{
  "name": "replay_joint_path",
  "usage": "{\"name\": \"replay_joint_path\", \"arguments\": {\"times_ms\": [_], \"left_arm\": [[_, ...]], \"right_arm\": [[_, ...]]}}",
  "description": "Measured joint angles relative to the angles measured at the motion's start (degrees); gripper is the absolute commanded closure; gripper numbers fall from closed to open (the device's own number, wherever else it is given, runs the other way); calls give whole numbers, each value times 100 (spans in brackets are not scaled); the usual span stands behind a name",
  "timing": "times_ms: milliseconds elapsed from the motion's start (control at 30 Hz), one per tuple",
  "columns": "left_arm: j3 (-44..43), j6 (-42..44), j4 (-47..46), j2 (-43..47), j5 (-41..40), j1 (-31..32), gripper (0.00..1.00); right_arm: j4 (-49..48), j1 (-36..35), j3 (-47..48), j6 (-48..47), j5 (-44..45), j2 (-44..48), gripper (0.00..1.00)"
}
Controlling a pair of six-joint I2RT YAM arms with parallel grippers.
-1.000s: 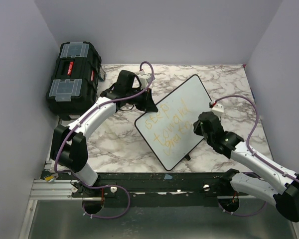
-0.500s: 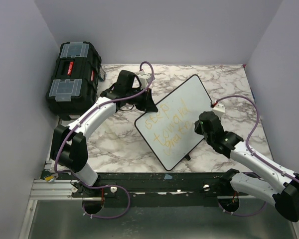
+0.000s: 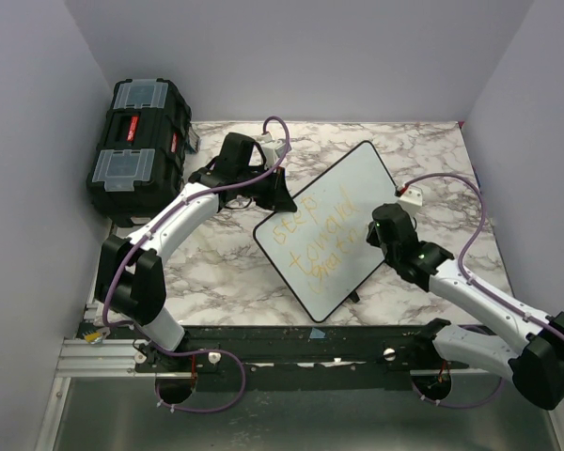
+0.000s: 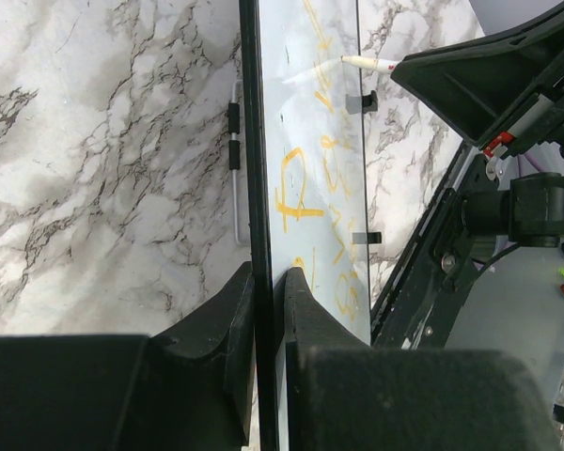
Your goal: Write a sentence on the whiteboard
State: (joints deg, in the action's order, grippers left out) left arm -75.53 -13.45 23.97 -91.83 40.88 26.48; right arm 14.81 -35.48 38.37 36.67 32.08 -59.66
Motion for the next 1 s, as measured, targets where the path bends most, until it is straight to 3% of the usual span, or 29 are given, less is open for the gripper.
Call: {"name": "replay_joint_path", "arguments": {"times_ms": [1000], "left_arm": [[0, 0, 55, -11, -20, -17, 100]], "right_arm": [[-138, 35, -402, 367, -726, 566, 99]]}}
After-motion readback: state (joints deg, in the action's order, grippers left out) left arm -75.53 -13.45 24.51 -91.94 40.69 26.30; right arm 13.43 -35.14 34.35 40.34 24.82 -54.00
